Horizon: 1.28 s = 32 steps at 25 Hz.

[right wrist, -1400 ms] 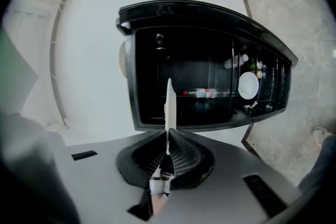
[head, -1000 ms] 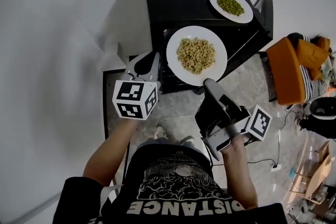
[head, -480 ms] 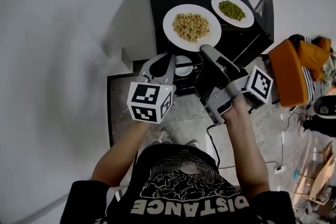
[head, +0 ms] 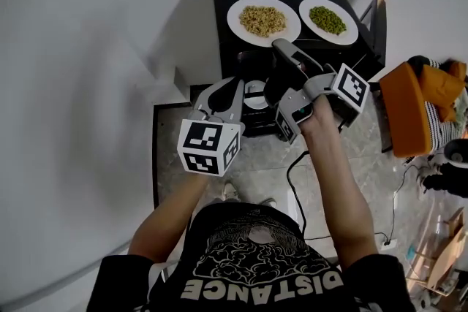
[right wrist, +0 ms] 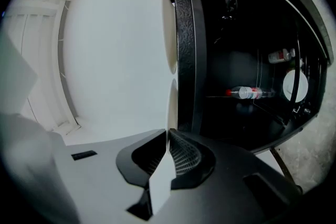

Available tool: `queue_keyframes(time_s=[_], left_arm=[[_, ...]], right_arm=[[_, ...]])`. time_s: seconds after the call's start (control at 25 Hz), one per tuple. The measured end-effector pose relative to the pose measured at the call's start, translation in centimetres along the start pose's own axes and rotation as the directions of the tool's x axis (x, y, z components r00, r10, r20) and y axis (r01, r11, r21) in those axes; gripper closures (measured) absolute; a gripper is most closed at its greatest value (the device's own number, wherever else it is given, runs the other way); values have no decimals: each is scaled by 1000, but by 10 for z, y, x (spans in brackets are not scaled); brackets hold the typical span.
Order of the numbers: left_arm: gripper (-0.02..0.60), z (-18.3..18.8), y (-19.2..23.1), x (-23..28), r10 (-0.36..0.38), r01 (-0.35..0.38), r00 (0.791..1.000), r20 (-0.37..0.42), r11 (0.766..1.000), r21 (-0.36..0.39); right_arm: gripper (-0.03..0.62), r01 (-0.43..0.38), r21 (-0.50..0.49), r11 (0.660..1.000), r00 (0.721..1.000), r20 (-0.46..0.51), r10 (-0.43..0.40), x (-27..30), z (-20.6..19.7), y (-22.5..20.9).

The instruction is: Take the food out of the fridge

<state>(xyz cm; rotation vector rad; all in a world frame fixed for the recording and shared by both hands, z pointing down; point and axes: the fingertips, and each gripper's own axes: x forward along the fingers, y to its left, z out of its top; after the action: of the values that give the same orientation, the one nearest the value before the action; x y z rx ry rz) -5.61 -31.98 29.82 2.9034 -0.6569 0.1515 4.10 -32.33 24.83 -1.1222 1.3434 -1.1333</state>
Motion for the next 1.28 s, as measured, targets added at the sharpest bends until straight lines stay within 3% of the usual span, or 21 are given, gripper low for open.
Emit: queue_keyframes(time_s=[0.44,0.64,0.76,0.88,1.04,1.28], left_arm=[[580,5,-6,-12,49,-49,999,5,999,3],[580,2,-18,-10,50,-50,999,3,999,5],[580,-1,-29,-9,49,-49,999,-4,999,-4],[580,-5,-44,-8,47,-47,999,-16,999,-7],[580,-10,-73,-4,24,-24,999,-26,1000,5],[580,-21,-112,1,-10,11,999,-52,1000,11]], right_arm=[[582,-62,5,998,998,-29,62,8,-1,6],[582,-82,-92,992,996,-47,78,-17,-4,11],[582,-73,-231,970,996,-64,59,-41,-9,11],[582,-14,-470,883,998,-65,-19,-65,-14,4],[582,118,-715,689,984,-7,-176,-99,-14,-18],[582,174,-902,394,955,57,-291,-132,-15,-30]])
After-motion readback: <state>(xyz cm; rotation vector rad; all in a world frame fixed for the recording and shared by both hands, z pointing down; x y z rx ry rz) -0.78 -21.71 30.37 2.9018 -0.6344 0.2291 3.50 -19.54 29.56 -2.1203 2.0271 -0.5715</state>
